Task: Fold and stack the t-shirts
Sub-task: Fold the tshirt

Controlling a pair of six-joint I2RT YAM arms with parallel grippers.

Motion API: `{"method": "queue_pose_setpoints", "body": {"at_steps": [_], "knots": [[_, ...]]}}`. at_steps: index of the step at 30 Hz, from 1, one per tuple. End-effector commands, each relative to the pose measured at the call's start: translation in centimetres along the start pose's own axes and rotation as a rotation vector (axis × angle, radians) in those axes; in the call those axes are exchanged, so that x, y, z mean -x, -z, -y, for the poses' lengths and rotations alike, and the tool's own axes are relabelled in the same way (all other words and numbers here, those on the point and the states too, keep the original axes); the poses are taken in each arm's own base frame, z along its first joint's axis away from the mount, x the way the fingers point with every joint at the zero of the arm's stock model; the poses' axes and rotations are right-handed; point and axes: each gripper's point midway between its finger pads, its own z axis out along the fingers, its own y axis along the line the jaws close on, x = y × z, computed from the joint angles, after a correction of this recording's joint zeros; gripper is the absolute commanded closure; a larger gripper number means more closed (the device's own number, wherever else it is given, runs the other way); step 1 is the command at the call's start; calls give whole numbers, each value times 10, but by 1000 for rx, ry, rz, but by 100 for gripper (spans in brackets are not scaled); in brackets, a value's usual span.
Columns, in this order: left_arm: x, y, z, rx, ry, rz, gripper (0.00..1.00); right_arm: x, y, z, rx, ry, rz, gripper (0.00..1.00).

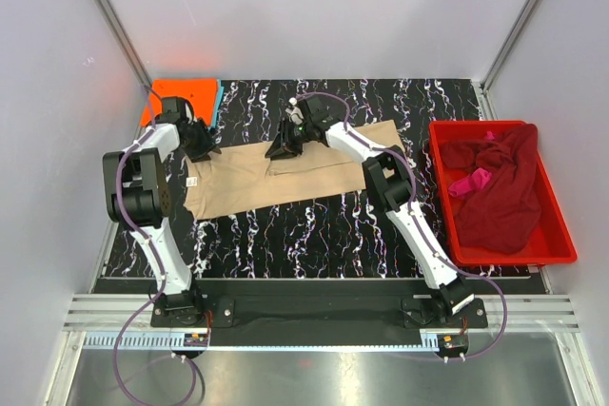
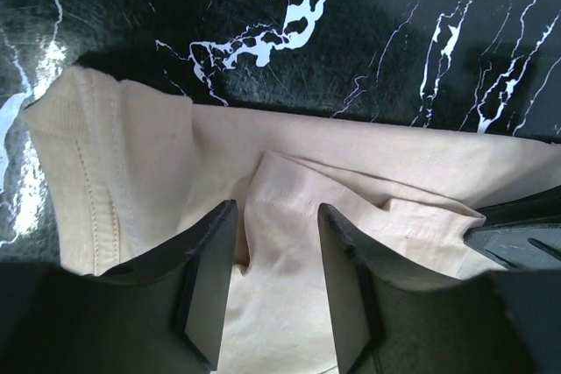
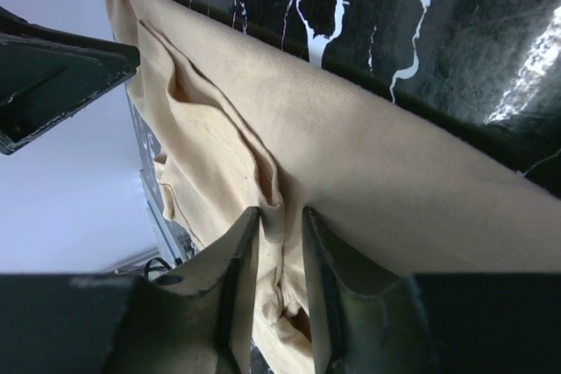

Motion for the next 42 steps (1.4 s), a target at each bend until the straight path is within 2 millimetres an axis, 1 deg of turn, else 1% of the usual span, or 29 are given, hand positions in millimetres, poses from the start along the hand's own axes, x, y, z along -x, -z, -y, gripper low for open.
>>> {"method": "queue_pose_setpoints", "body": {"at_steps": [1, 3, 4, 9, 11, 13, 14, 16, 17, 18, 19, 20, 21, 26, 27, 28, 29, 30, 31, 36, 40, 41, 42], "knots": [[21, 1, 11, -50, -33, 49, 55, 11, 0, -21, 31, 35, 40, 71], [21, -1, 12, -53, -33, 49, 57, 13, 1, -24, 33, 37, 46, 77], [21, -4, 11, -53, -32, 44, 58, 13, 2, -26, 36, 37, 48, 84], [29, -4, 15, -70, -40, 63, 66, 15, 5, -29, 34, 40, 57, 90], [34, -3, 21, -92, -47, 88, 71, 18, 8, -31, 35, 43, 68, 93], [35, -1, 24, -109, -45, 100, 74, 22, 11, -36, 40, 46, 83, 95], [37, -1, 26, -118, -44, 113, 80, 24, 12, -39, 42, 45, 88, 95], [38, 0, 26, -121, -42, 123, 88, 29, 17, -41, 46, 33, 106, 96], [39, 0, 26, -122, -40, 127, 95, 31, 19, -41, 47, 26, 114, 97], [39, 0, 26, -122, -40, 127, 99, 32, 20, -41, 49, 25, 118, 97], [37, -3, 25, -117, -41, 122, 100, 36, 24, -45, 54, 31, 135, 97], [38, -3, 24, -115, -38, 126, 100, 38, 26, -45, 51, 31, 142, 98], [37, -4, 23, -109, -36, 125, 100, 41, 29, -49, 55, 41, 156, 98], [40, -4, 22, -104, -30, 152, 100, 43, 34, -45, 47, 27, 160, 100], [41, -3, 21, -100, -27, 157, 100, 45, 36, -48, 49, 35, 171, 100], [41, -3, 21, -100, -28, 155, 100, 41, 35, -43, 39, 27, 165, 100], [41, -4, 21, -100, -27, 157, 100, 40, 36, -42, 37, 27, 167, 100], [43, -4, 21, -100, -28, 162, 100, 44, 41, -49, 45, 47, 188, 100], [41, -5, 20, -97, -26, 155, 100, 40, 40, -42, 30, 38, 183, 100], [39, -13, 18, -98, -11, 142, 100, 41, 45, -40, 14, 51, 195, 100], [42, -16, 15, -76, -1, 145, 100, 49, 46, -36, 9, 55, 214, 99], [42, -17, 14, -69, 3, 144, 100, 46, 40, -25, -7, 32, 193, 98], [41, -17, 12, -59, 10, 136, 99, 52, 41, -30, -4, 54, 204, 98]]}}
